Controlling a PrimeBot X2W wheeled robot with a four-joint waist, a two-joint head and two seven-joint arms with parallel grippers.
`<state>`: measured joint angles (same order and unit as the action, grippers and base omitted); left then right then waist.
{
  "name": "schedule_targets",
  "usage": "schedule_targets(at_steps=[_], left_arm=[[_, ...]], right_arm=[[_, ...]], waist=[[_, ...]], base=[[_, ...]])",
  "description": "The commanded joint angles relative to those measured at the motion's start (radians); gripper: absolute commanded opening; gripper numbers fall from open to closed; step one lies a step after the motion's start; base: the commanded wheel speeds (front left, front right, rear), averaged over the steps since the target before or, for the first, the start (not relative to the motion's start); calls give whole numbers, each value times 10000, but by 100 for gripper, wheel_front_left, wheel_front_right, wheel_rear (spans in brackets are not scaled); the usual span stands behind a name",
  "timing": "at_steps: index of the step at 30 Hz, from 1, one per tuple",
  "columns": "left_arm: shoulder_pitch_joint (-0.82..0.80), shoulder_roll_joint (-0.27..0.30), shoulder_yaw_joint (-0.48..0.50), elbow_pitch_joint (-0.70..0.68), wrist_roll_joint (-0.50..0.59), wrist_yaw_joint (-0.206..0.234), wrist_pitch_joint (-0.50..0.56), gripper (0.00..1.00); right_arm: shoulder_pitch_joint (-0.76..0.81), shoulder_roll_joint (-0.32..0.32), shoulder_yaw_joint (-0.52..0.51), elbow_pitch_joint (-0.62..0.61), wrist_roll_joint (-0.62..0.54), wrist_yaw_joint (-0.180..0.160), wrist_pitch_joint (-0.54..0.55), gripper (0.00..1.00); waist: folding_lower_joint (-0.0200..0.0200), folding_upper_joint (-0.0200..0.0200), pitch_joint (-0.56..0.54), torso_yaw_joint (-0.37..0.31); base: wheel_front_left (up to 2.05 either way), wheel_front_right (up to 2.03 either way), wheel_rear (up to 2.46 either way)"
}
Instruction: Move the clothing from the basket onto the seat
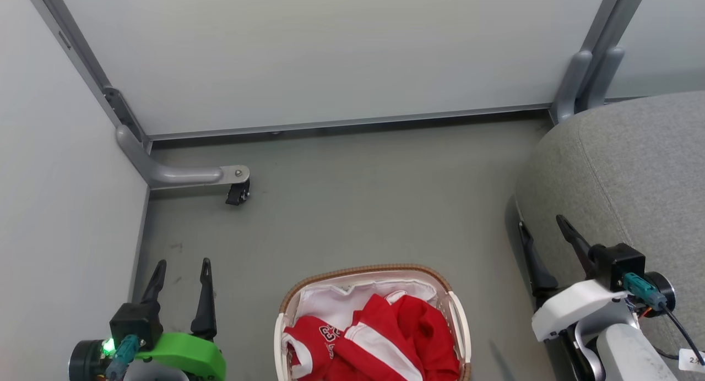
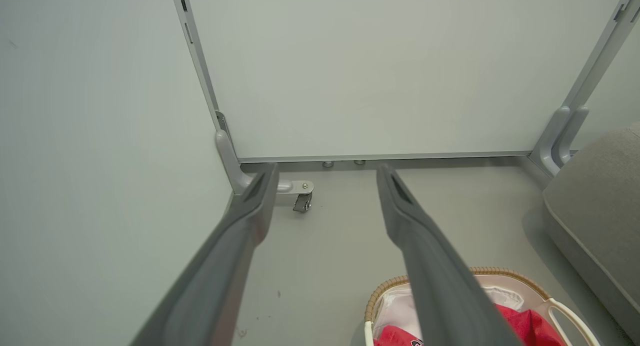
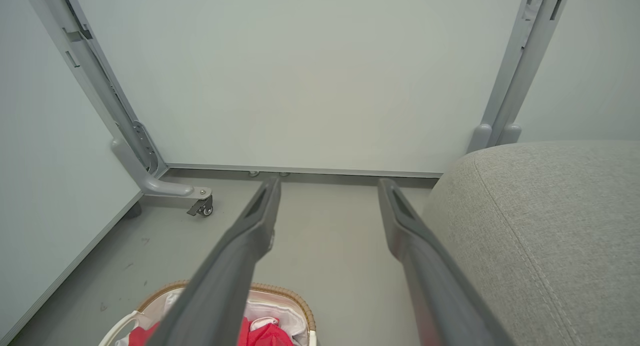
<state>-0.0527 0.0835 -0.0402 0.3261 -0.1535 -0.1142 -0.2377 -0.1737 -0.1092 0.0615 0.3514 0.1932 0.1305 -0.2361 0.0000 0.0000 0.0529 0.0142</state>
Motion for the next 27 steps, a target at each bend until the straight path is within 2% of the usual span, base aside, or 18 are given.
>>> schedule_targets(at_steps=[1, 13, 27], left_arm=[[-258, 4, -69, 5, 282, -41, -86, 100], [-1627, 140, -855, 258, 1063, -170, -307, 100], [-3501, 863, -2431, 870, 598, -173, -267, 100]], right_arm=[[-230, -6, -12, -77, -240, 4, -100, 100], [-1322, 262, 190, -530, -1252, -1, -309, 100], [-2493, 569, 344, -1245, -1240, -1, -304, 100]], waist=[[0, 0, 408, -147], [0, 0, 2663, -1035], [0, 0, 5317, -1951]], base=[[0, 0, 0], [0, 0, 0], [0, 0, 0]])
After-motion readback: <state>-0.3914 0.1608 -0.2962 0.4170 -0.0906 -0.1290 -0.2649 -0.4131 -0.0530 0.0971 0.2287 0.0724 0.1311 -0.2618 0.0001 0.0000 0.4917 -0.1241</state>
